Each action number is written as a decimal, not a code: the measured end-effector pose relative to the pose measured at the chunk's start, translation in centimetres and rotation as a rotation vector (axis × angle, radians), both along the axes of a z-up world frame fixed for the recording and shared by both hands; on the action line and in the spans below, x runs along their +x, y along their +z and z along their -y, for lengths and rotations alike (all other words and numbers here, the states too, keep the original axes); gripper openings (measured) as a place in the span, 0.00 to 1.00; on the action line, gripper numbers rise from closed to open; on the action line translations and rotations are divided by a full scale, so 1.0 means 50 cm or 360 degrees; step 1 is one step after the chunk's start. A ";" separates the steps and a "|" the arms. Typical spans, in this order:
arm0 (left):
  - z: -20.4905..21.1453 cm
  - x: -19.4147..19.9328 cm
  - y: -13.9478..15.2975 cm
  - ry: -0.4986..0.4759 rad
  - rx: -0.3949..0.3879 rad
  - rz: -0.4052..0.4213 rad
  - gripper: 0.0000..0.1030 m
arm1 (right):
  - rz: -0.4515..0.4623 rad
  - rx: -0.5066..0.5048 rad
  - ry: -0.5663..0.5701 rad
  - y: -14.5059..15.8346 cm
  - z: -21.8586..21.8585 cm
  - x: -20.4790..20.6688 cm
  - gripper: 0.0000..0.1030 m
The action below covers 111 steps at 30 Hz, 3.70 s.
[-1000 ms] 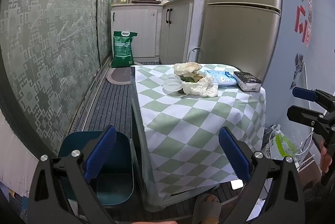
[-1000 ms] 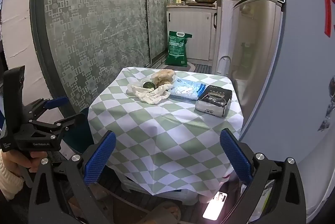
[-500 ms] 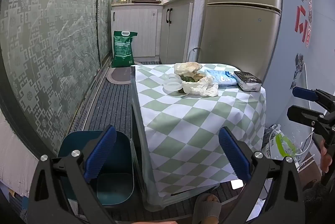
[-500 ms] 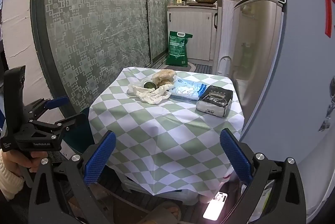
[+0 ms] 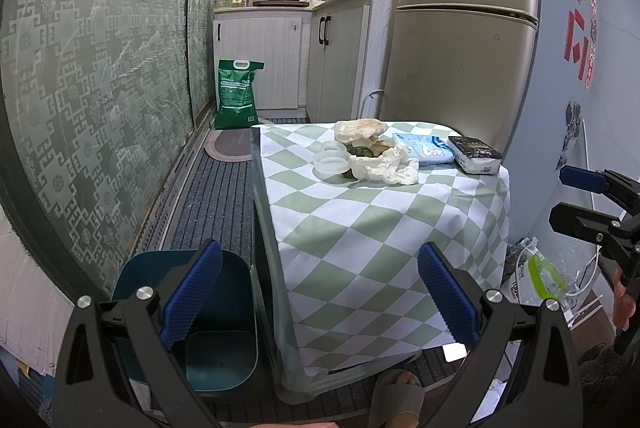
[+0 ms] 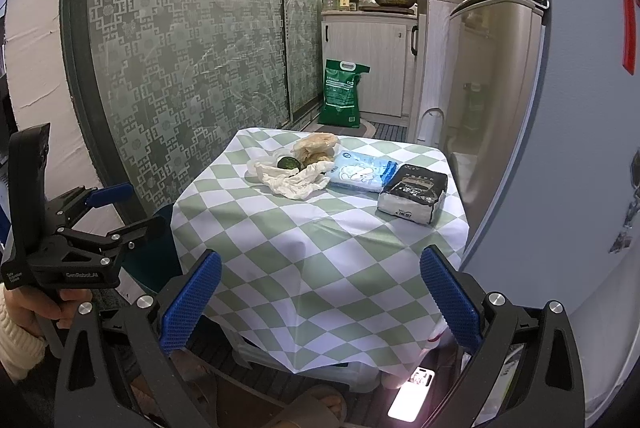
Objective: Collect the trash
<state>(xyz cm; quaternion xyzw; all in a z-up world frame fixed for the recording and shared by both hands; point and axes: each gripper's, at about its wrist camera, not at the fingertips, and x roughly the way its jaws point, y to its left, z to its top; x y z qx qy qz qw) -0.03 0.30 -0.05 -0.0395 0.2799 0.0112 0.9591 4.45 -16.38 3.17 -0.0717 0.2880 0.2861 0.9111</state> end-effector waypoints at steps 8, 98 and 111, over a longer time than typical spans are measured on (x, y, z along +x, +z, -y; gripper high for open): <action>0.000 -0.002 0.000 0.0002 0.0002 -0.0001 0.97 | 0.0001 -0.0003 0.0002 -0.001 0.000 0.000 0.98; -0.017 0.057 0.013 -0.0269 -0.0203 -0.0051 0.58 | -0.0113 0.0110 -0.0067 -0.010 0.042 0.035 0.74; -0.019 0.150 0.004 -0.0335 -0.0317 -0.0185 0.41 | -0.0176 0.0149 -0.0052 -0.025 0.042 0.066 0.65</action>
